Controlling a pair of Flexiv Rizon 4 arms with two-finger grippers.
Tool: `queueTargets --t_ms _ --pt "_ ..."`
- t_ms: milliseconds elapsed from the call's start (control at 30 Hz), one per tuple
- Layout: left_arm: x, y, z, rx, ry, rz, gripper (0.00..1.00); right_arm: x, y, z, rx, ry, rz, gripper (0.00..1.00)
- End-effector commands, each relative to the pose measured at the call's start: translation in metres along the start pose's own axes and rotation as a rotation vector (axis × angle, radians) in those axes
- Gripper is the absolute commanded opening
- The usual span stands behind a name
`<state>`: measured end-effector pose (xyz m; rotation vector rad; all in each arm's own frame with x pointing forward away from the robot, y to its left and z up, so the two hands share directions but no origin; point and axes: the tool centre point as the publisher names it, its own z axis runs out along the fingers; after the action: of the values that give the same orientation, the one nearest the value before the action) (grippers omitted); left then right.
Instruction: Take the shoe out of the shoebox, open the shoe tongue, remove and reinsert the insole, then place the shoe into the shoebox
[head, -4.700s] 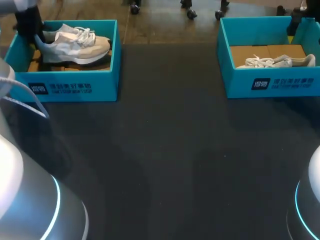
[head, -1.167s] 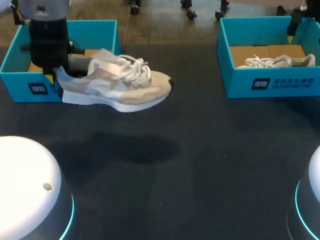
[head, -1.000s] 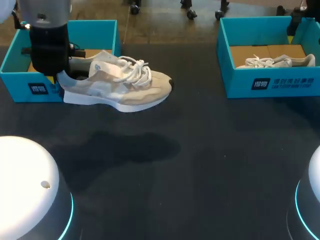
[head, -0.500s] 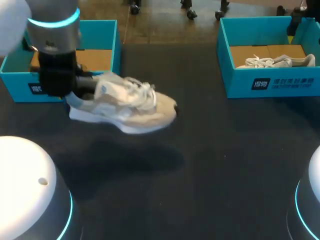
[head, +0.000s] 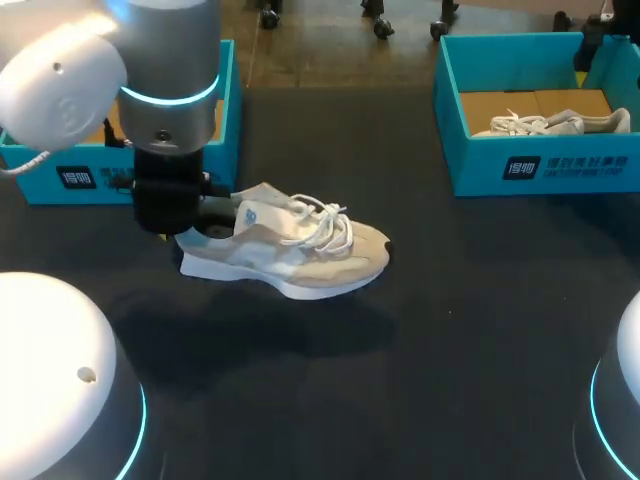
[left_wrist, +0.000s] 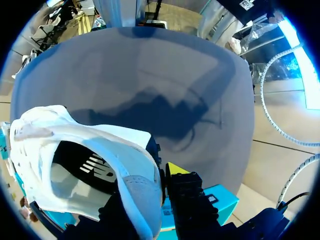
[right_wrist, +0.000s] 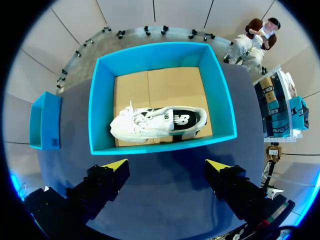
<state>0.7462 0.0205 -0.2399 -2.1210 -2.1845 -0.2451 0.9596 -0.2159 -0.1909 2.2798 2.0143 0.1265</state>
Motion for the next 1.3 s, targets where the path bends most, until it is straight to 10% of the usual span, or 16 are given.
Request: queueTargets --t_ms 33,567,1300 --pt "-0.002 0.003 -0.002 0.005 0.004 0.0 0.0 0.0 0.0 0.0 0.0 -0.001 0.0 1.0" --pt "-0.074 -0.032 0.079 0.033 0.042 0.053 0.0 0.0 0.0 0.0 0.0 -0.001 0.0 1.0" --pt "-0.116 -0.045 0.122 -0.011 -0.075 0.06 0.0 0.0 0.0 0.0 0.0 -0.001 0.0 1.0"
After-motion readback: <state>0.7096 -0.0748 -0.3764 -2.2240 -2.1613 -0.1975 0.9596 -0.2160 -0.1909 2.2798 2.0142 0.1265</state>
